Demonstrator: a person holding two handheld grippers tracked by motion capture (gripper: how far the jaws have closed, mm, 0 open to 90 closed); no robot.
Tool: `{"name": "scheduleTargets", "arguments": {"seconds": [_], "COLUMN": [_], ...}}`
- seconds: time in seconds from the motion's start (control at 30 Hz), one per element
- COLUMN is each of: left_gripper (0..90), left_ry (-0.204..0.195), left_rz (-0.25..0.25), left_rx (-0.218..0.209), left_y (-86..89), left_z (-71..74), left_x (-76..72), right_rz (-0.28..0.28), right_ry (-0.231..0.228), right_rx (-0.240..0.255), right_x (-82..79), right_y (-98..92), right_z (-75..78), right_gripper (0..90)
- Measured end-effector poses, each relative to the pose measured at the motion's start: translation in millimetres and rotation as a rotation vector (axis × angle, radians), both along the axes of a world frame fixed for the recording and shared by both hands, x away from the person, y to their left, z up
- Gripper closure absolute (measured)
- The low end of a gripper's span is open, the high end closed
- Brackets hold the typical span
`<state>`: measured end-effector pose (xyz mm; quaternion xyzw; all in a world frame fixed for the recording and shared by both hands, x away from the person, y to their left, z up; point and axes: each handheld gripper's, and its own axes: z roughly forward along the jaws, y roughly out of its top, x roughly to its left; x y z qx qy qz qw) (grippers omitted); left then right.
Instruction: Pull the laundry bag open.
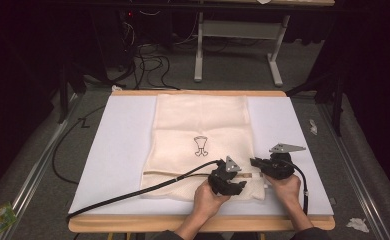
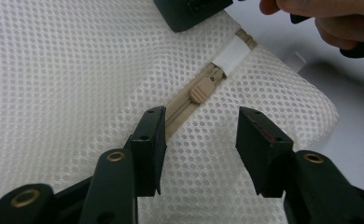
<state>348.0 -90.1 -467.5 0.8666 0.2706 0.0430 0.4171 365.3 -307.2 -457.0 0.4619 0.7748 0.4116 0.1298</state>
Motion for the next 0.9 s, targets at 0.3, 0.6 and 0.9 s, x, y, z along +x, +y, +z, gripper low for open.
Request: {"name": "scheduleTargets", "arguments": {"seconds": [0.3,0.6,0.9], "left_gripper": [54.2,56.4,56.4], "left_ry": [0.020,0.012,0.025], "left_rz": [0.009,0.028,0.039], "left_rx": [-0.024,-0.029,-0.042], "left_y": [-2.7,-3.4,-4.8], "left_z": [-2.9,-2.9,-4.4], "left_x": [1.8,7.5,10.3], "right_rz": [0.008,0.028,0.043], "right_ry": [-0.002,-0.019,-0.033], "right_rx": [0.026,0.044,0.061], "right_x": [-0.8,0.2,-0.6], "right_y": [1.0,5.0,9.4], "right_z": [3.0,11.3,16.5], "right_gripper": [87.8,87.9,88.0]}}
